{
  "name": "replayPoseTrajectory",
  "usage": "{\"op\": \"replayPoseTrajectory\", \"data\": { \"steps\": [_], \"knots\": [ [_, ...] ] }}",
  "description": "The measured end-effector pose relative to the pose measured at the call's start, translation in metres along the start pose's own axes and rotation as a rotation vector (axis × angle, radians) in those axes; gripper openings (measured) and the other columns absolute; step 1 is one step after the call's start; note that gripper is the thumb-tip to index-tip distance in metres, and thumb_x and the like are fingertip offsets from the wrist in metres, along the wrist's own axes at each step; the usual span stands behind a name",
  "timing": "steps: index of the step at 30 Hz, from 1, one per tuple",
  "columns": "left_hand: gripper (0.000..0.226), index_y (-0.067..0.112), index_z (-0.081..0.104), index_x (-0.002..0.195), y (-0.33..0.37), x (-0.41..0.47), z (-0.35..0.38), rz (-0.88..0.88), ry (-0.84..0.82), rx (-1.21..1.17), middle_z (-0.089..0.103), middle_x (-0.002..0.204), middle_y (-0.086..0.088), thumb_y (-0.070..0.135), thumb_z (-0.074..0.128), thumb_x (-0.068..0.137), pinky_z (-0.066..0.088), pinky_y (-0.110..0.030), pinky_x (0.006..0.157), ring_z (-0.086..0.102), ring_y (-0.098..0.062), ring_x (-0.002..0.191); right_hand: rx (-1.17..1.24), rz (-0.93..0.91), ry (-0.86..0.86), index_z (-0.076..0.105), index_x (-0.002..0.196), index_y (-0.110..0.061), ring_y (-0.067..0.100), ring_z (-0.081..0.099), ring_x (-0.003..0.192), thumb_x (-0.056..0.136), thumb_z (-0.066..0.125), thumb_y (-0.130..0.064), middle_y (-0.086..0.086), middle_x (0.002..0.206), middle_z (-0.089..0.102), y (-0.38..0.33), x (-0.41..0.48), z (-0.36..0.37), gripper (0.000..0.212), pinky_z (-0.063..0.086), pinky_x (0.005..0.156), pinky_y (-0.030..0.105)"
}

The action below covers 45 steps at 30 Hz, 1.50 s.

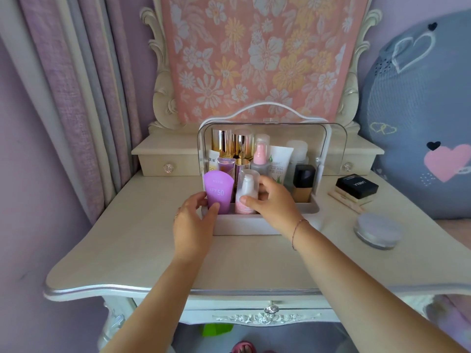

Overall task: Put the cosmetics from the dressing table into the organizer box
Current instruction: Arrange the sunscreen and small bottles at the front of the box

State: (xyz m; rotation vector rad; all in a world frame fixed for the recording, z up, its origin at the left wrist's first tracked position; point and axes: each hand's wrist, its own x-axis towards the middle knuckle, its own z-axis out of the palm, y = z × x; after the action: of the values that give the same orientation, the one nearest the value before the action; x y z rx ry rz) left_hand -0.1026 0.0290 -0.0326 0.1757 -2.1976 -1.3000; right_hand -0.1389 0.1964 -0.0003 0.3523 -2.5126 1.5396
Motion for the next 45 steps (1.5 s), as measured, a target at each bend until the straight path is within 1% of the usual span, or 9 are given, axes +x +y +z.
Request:
{"op": "replayPoseTrajectory", "data": {
  "steps": [10,16,20,24,28,32,38,42,45],
  "knots": [
    [0.030,0.013,0.065,0.110,-0.002,0.004,0.002,0.021,-0.021,0.011,0.067,0.104,-0.003,0.022,0.068,0.081,0.046,-0.039,0.091,0.058,-0.021,0.100,0.007,0.024,-0.048,0.058,0.116,-0.015,0.017,0.065,0.101,0.080,0.072,-0.021,0.003,0.114,0.068,0.001,-0.005,-0.001,0.039,0.053,0.090,0.034],
    [0.018,0.018,0.063,0.091,-0.004,0.014,-0.003,-0.038,-0.175,-0.049,0.064,0.084,0.006,0.022,0.073,0.077,0.040,-0.019,0.060,0.056,-0.013,0.076,-0.073,0.021,-0.055,0.060,0.115,-0.016,0.012,0.064,0.096,0.086,0.065,-0.023,-0.001,0.106,0.068,0.006,-0.002,-0.012,0.030,0.051,0.088,0.028],
    [0.020,0.024,0.068,0.097,-0.008,0.024,-0.008,-0.096,-0.290,-0.173,0.067,0.094,0.010,0.021,0.073,0.077,0.042,-0.022,0.065,0.061,-0.010,0.083,-0.043,0.050,-0.160,0.055,0.116,-0.016,0.015,0.065,0.097,0.074,0.077,-0.031,0.001,0.110,0.068,0.002,-0.002,-0.006,0.050,0.053,0.090,0.037],
    [0.023,0.027,0.067,0.098,-0.009,0.030,-0.011,-0.086,-0.370,-0.212,0.070,0.095,0.012,0.017,0.072,0.078,0.044,-0.013,0.066,0.063,0.002,0.082,-0.094,0.064,-0.056,0.052,0.103,-0.023,0.011,0.065,0.086,0.062,0.078,-0.048,-0.008,0.096,0.067,-0.001,-0.005,0.003,0.054,0.055,0.080,0.039],
    [0.023,0.027,0.064,0.097,-0.010,0.031,-0.012,-0.121,-0.395,-0.274,0.072,0.087,0.015,0.014,0.071,0.080,0.041,-0.002,0.060,0.063,0.009,0.077,-0.125,0.052,0.013,0.048,0.097,-0.022,0.012,0.063,0.081,0.064,0.077,-0.048,-0.008,0.090,0.063,-0.004,-0.006,0.007,0.051,0.054,0.074,0.039],
    [0.022,0.026,0.065,0.100,-0.010,0.028,-0.009,-0.124,-0.383,-0.263,0.069,0.094,0.013,0.019,0.071,0.080,0.043,-0.012,0.065,0.063,0.001,0.086,-0.143,0.032,0.005,0.046,0.098,-0.023,0.012,0.061,0.081,0.065,0.076,-0.049,-0.010,0.088,0.060,-0.008,-0.006,0.009,0.052,0.051,0.069,0.035],
    [0.022,0.023,0.067,0.102,-0.011,0.027,-0.008,-0.123,-0.366,-0.255,0.069,0.101,0.006,0.019,0.071,0.080,0.043,-0.020,0.069,0.061,-0.006,0.087,-0.054,0.047,-0.050,0.048,0.117,-0.023,0.017,0.064,0.095,0.074,0.073,-0.028,-0.001,0.107,0.065,-0.002,-0.002,0.000,0.050,0.055,0.086,0.042],
    [0.022,0.020,0.066,0.103,-0.011,0.026,-0.006,-0.119,-0.358,-0.254,0.069,0.102,0.003,0.020,0.070,0.081,0.045,-0.023,0.073,0.061,-0.012,0.088,-0.078,0.055,-0.035,0.049,0.109,-0.021,0.015,0.065,0.092,0.072,0.077,-0.037,-0.003,0.102,0.065,-0.001,-0.003,0.003,0.049,0.054,0.079,0.035],
    [0.024,0.020,0.065,0.104,-0.013,0.024,-0.005,-0.123,-0.353,-0.249,0.068,0.102,0.003,0.022,0.070,0.081,0.045,-0.025,0.073,0.061,-0.014,0.089,-0.094,0.040,0.014,0.053,0.109,-0.020,0.017,0.065,0.090,0.074,0.075,-0.034,-0.002,0.102,0.067,-0.002,-0.004,0.005,0.044,0.055,0.081,0.040]
  ]
}}
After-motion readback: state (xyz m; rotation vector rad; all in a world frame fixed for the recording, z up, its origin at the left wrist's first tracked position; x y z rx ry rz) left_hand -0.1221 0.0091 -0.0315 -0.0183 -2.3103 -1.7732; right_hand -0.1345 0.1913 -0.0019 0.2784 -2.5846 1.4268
